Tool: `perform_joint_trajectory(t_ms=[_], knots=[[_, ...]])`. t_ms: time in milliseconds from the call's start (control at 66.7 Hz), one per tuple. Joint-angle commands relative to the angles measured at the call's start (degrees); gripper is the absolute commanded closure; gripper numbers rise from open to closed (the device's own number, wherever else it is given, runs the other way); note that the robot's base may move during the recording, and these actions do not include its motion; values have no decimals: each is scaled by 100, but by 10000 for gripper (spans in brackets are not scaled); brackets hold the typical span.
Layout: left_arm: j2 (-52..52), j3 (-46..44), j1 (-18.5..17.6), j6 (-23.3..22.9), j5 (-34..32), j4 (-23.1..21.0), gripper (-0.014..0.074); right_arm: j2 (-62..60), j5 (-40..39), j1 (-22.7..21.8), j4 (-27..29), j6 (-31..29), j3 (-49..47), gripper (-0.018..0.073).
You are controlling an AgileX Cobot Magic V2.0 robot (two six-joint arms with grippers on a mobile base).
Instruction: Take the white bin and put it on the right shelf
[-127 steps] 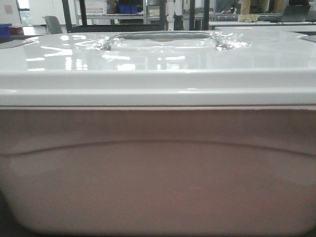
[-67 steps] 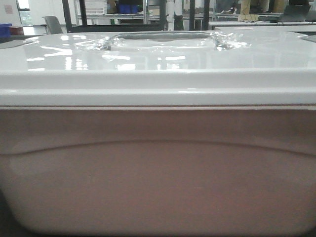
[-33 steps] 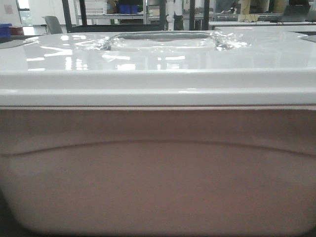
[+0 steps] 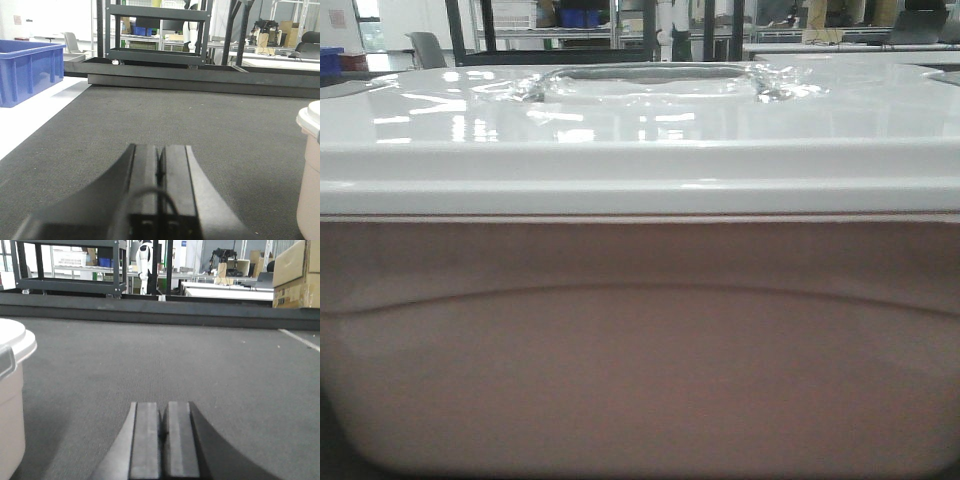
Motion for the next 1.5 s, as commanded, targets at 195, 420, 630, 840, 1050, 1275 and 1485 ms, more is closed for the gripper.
perform_joint_trajectory(t_ms=[195, 420, 630, 840, 1050, 1275, 1485], knots=[[99, -643, -9, -14, 117, 806, 715, -49, 1125, -44, 250, -39, -1062, 503], [605, -2023, -9, -14, 1118, -35, 715, 33, 1876, -44, 250, -39, -2085, 503], [1738, -3323, -9, -14, 1894, 121, 715, 1043, 2728, -44, 250, -39, -3101, 503], [3281, -4672, -9, -14, 3361, 162, 715, 2737, 3798, -44, 250, -39, -4357, 503], [4769, -5750, -9, -14, 5404, -115, 715, 4318, 5623, -44, 321, -39, -5494, 503], [6022, -6266, -9, -14, 6435, -687, 715, 5505, 7086, -44, 370, -39, -6246, 503], [6667, -6266, -9, -14, 6401, -965, 715, 6017, 7090, -44, 472, -39, -6268, 503]])
